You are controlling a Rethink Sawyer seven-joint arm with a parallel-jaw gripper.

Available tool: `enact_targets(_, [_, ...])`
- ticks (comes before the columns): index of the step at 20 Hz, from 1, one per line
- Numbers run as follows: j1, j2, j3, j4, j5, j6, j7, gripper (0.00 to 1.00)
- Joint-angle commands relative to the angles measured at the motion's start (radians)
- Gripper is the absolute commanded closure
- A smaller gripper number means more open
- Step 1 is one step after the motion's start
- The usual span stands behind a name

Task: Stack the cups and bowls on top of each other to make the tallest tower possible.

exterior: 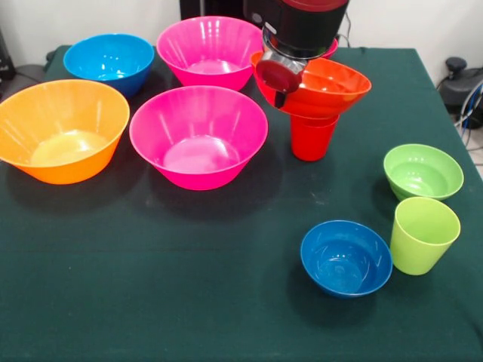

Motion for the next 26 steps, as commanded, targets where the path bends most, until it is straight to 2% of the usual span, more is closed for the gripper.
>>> enact_targets(1, [-0.001,0.015,0.053,0.025,-0.019,0.032,0.011,1.0])
enact_targets(17, [-0.001,-0.005,0.08,0.06,0.027,0.04,0.018,1.0])
enact_targets(26, [-0.046,-0.003,0.121,0.115,0.077,-0.039,-0.006,1.0])
